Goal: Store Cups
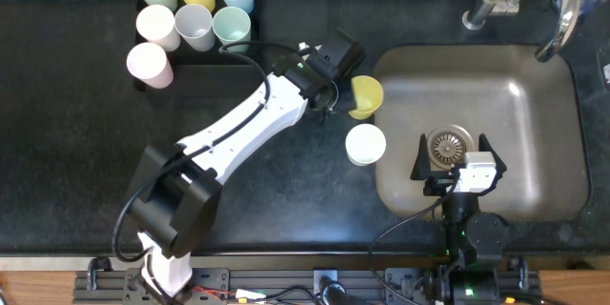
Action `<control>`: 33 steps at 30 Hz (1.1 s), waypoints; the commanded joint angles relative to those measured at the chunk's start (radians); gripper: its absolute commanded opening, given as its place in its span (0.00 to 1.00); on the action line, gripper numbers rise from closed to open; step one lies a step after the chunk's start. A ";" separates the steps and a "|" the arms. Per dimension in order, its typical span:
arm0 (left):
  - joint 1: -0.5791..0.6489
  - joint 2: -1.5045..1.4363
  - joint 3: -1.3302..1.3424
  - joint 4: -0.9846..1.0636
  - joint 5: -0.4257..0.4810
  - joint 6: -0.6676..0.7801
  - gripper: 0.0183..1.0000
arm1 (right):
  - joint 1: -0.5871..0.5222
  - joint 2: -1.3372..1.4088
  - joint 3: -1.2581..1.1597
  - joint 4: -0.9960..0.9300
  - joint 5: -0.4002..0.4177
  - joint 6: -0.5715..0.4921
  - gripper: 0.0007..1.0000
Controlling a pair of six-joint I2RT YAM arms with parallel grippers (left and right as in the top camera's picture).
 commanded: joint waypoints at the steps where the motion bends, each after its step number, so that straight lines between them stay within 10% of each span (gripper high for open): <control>1: 0.008 0.002 0.008 0.013 -0.016 -0.008 0.05 | 0.000 -0.006 -0.001 0.006 -0.004 0.000 1.00; 10: 0.154 -0.204 0.047 -0.034 -0.165 -0.007 0.02 | 0.000 -0.006 -0.001 0.006 -0.004 0.000 1.00; 23: 0.607 -0.341 0.010 -0.391 -0.164 -0.007 0.02 | 0.000 -0.006 0.000 0.006 -0.004 0.000 1.00; 33: 0.698 -0.294 -0.051 -0.340 -0.156 -0.007 0.02 | 0.000 -0.006 -0.001 0.006 -0.004 0.000 1.00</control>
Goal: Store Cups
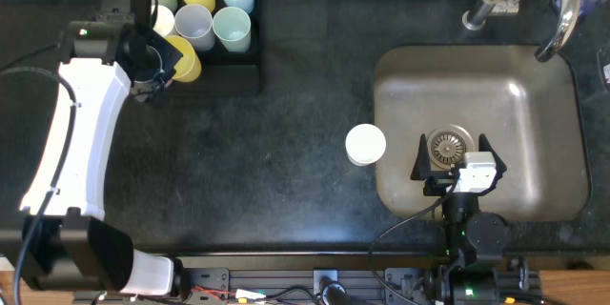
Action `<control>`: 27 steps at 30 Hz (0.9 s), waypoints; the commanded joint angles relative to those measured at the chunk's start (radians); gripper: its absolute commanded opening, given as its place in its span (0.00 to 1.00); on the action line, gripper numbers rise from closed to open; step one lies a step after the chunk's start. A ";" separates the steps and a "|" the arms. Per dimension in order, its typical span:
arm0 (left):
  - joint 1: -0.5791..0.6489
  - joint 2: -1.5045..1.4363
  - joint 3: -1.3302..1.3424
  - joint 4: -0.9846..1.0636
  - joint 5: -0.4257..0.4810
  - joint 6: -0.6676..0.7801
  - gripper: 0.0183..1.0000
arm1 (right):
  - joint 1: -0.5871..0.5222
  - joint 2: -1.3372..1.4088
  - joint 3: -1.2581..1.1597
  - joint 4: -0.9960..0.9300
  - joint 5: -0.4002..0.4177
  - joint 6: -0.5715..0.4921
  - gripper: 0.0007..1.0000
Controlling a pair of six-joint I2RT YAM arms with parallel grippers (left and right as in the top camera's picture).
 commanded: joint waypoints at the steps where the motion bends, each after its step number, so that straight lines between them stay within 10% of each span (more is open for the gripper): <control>1: 0.010 0.048 -0.011 0.020 -0.004 -0.006 0.02 | 0.001 -0.006 -0.001 0.006 -0.005 0.000 1.00; 27: 0.010 0.218 -0.011 0.091 0.033 -0.006 0.02 | 0.001 -0.006 -0.001 0.006 -0.005 0.000 1.00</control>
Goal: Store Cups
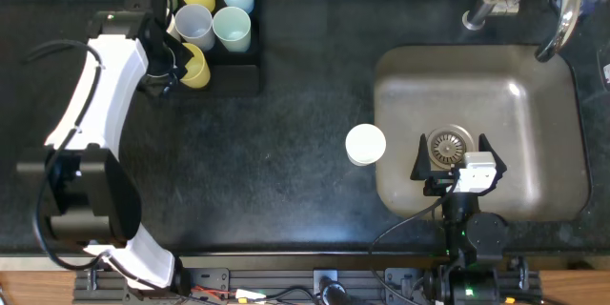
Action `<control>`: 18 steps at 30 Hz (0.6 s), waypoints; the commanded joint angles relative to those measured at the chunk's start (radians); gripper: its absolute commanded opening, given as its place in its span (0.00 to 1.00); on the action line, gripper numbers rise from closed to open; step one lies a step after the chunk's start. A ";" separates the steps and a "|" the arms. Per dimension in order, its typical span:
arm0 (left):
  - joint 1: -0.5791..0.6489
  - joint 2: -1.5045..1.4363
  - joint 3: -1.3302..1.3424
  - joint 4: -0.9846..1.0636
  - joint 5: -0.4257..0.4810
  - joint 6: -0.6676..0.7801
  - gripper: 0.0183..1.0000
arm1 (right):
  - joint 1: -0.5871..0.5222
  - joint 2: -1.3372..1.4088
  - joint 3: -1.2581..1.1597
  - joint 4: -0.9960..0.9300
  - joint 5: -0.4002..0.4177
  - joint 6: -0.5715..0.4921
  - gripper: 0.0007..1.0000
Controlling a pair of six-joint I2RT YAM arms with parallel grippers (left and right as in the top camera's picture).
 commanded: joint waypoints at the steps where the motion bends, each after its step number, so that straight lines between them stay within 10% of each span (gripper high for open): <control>1: 0.003 0.012 -0.011 0.003 0.010 -0.006 0.02 | 0.001 -0.006 0.000 0.006 -0.005 0.000 1.00; 3: 0.003 0.012 -0.011 0.004 0.010 -0.006 0.11 | 0.001 -0.006 0.000 0.007 -0.005 0.000 1.00; 6: 0.003 0.012 -0.011 0.003 0.010 -0.006 0.79 | 0.001 -0.006 0.000 0.007 -0.005 0.000 1.00; 18: -0.006 -0.097 -0.011 -0.020 0.010 -0.005 1.00 | 0.001 -0.006 -0.001 0.007 -0.005 0.000 1.00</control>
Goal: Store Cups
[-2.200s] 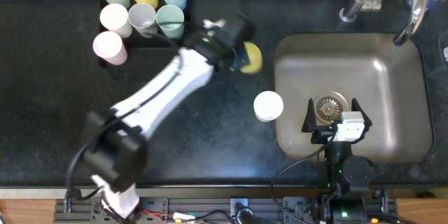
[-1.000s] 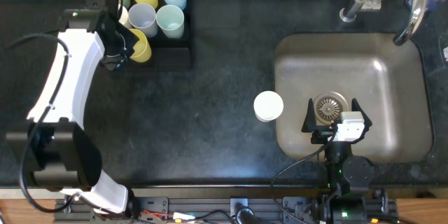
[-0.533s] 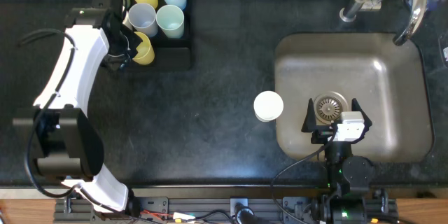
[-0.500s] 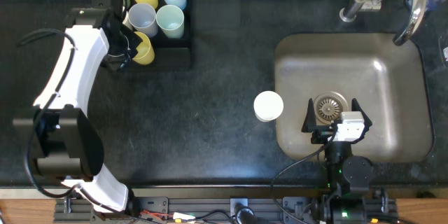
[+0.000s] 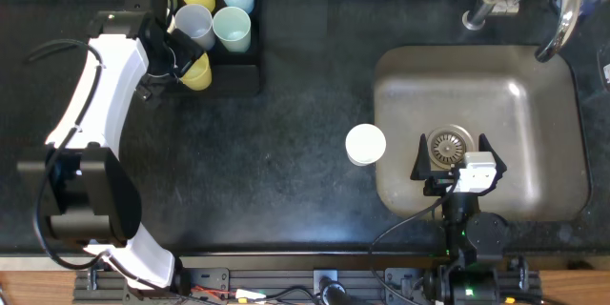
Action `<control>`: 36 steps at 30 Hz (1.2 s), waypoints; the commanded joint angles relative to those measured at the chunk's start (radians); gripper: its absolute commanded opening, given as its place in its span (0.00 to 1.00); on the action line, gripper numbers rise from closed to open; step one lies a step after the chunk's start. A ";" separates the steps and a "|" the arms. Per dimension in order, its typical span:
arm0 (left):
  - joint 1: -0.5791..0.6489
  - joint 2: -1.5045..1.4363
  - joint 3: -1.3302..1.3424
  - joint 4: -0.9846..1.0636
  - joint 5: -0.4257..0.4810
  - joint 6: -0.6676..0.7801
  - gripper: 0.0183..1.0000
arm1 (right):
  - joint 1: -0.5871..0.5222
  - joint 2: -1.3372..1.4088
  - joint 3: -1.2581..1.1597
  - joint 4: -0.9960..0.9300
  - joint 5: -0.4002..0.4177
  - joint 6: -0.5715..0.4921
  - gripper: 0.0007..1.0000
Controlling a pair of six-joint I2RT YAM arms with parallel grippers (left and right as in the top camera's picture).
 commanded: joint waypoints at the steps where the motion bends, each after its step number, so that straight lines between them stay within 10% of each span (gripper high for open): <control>1: -0.009 -0.130 -0.011 -0.031 0.002 0.000 1.00 | 0.001 -0.006 -0.001 0.007 -0.005 0.001 1.00; 11: -0.013 -0.609 -0.072 -0.247 -0.042 0.272 1.00 | 0.001 -0.006 -0.001 0.007 -0.005 0.001 1.00; 18: -0.012 -1.168 -0.616 -0.187 -0.058 0.397 1.00 | 0.001 -0.006 0.000 0.007 -0.005 0.001 1.00; 30: -0.012 -1.822 -1.455 1.143 0.254 1.019 1.00 | 0.001 -0.006 -0.001 0.007 -0.005 0.001 1.00; 36: -0.007 -1.846 -1.535 1.148 0.213 1.081 1.00 | 0.001 -0.006 -0.001 0.007 -0.005 0.001 1.00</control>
